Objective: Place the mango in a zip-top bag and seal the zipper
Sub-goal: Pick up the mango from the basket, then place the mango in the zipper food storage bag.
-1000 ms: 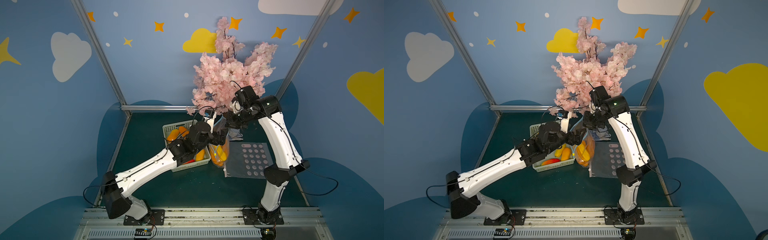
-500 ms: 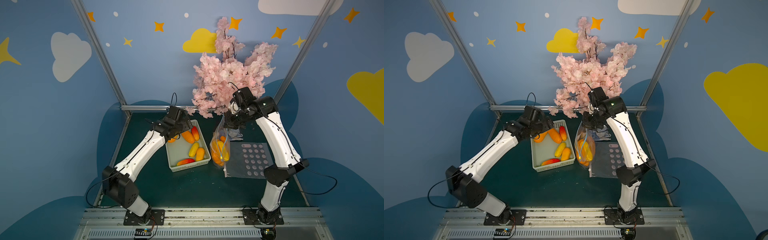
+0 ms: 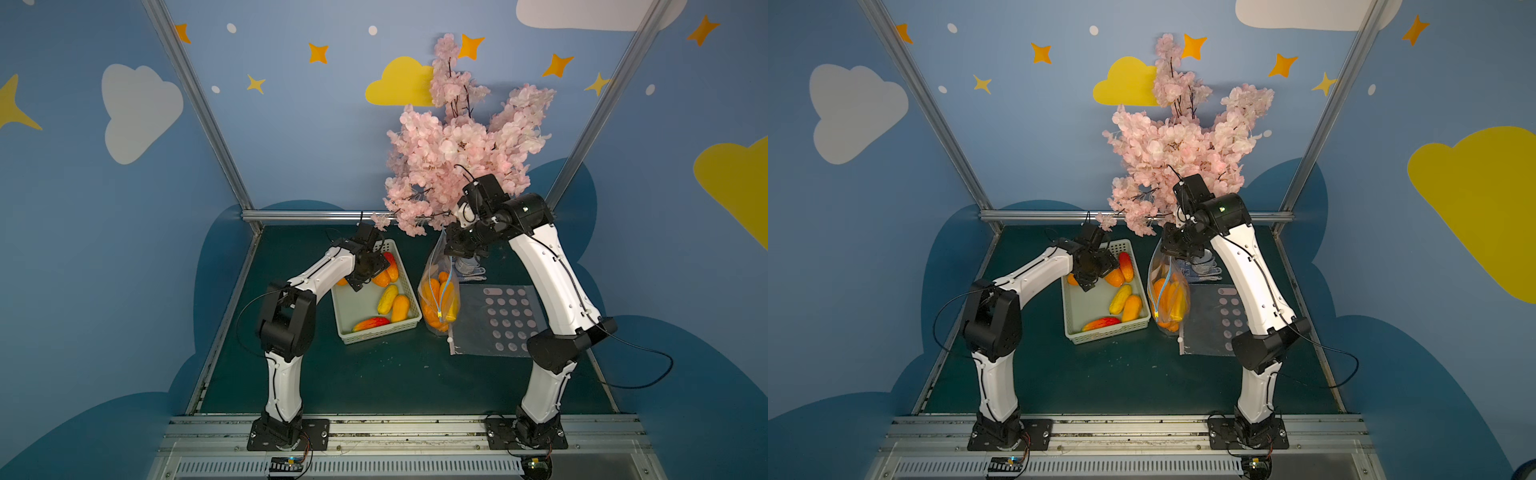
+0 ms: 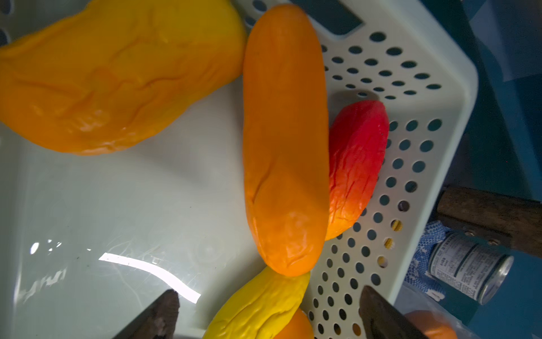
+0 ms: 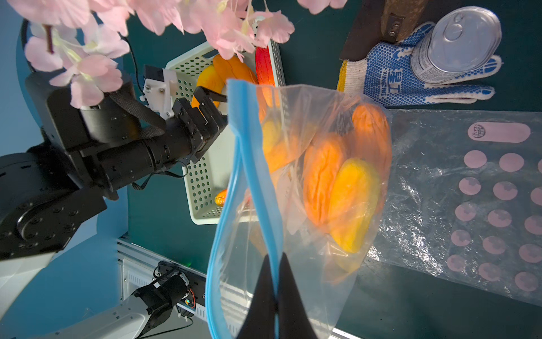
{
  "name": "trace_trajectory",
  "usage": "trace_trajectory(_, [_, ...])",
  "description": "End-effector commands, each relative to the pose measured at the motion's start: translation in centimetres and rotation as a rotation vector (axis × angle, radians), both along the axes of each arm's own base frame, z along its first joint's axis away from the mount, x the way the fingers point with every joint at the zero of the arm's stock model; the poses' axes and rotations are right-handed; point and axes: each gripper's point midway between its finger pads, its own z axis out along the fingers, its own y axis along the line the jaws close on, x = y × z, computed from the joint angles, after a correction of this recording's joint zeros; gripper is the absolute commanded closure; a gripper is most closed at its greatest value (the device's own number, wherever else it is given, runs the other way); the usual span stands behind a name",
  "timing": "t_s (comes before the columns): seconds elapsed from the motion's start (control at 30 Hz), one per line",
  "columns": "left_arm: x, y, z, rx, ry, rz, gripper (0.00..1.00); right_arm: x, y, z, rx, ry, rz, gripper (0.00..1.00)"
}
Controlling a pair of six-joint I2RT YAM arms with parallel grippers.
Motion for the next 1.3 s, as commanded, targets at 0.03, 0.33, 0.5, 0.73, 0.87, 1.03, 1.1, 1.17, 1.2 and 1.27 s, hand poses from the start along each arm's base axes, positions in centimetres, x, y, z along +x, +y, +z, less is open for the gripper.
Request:
trace_trajectory(0.03, [1.3, -0.1, -1.1, -0.004, -0.011, 0.029, 0.04, 0.1, 0.2, 0.6, 0.013, -0.02, -0.008, 1.0])
trace_trajectory(0.33, [4.4, 0.7, -4.3, 0.057, -0.01, 0.022, 0.11, 0.2, 0.5, 0.3, 0.017, -0.012, -0.009, 1.0])
trace_trajectory(0.5, [3.9, 0.2, -5.2, 0.016, -0.019, 0.006, 0.34, 0.2, 0.5, 0.2, 0.016, -0.009, -0.01, 1.0])
trace_trajectory(0.73, [1.5, -0.1, 3.0, 0.03, -0.291, -0.059, 0.65, 0.3, 0.3, -0.4, 0.004, -0.006, -0.029, 1.0])
trace_trajectory(0.87, [-1.3, -0.6, 10.4, -0.006, -0.507, -0.105, 0.69, 0.4, 0.3, -0.8, -0.002, 0.005, -0.032, 1.0])
trace_trajectory(1.03, [-6.2, -5.8, 22.0, -0.194, -0.851, -0.252, 0.74, 0.4, 0.4, -0.8, 0.0, 0.005, -0.026, 1.0])
trace_trajectory(1.1, [-8.0, -8.5, 25.4, -0.285, -0.93, -0.311, 0.75, 0.4, 0.0, -0.9, -0.024, 0.004, -0.027, 1.0])
trace_trajectory(1.17, [-9.7, -11.5, 28.3, -0.378, -0.988, -0.374, 0.76, 0.2, -0.7, -0.5, -0.05, -0.012, -0.033, 1.0])
trace_trajectory(1.2, [-10.4, -12.6, 29.1, -0.405, -1.002, -0.399, 0.76, 0.1, -0.9, -0.2, -0.048, -0.022, -0.037, 1.0])
trace_trajectory(1.27, [-11.8, -14.6, 30.3, -0.428, -1.021, -0.446, 0.76, 0.0, -1.0, 0.5, -0.033, -0.034, -0.037, 1.0])
